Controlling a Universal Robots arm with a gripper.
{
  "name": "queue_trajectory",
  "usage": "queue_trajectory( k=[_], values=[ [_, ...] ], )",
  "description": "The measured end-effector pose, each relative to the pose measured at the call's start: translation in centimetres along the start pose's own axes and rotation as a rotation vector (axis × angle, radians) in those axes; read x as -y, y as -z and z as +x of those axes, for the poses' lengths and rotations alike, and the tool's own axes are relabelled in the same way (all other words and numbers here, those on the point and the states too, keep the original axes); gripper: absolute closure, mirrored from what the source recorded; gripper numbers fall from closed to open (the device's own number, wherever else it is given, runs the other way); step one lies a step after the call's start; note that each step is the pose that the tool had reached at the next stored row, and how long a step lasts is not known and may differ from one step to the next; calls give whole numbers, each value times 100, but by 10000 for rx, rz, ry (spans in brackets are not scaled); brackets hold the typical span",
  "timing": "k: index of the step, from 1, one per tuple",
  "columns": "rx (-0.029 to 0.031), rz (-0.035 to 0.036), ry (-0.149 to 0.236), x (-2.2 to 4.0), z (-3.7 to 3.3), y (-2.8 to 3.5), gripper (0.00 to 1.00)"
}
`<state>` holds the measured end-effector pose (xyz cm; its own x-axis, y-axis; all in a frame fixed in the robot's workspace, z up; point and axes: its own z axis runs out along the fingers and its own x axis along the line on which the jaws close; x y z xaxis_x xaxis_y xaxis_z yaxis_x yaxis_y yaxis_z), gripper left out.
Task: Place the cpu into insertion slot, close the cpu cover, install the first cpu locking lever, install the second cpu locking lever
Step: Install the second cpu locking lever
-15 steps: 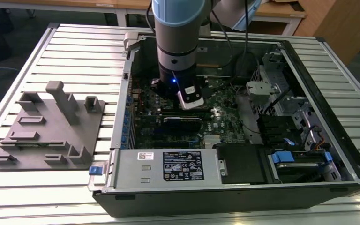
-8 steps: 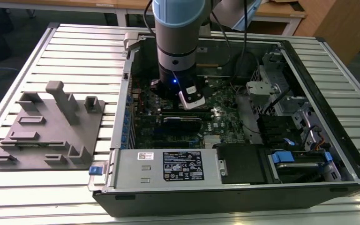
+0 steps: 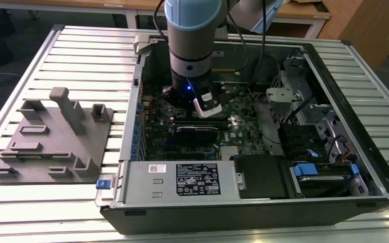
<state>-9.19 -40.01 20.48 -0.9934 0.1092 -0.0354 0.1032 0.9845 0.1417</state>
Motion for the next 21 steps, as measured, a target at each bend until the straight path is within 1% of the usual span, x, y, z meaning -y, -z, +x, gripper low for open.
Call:
queue_trajectory(
  k=[2, 5, 7, 12, 14, 21],
  values=[
    [-2, -10, -1, -1, 2, -1, 89],
    [-6, -63, -3, -2, 6, -6, 89],
    [-7, -83, -6, -1, 6, -10, 89],
    [-8, -90, -5, -1, 6, -11, 89],
    [-9, -104, -5, 1, 13, -14, 89],
    [-10, -104, -6, 1, 16, -16, 89]
  ],
)
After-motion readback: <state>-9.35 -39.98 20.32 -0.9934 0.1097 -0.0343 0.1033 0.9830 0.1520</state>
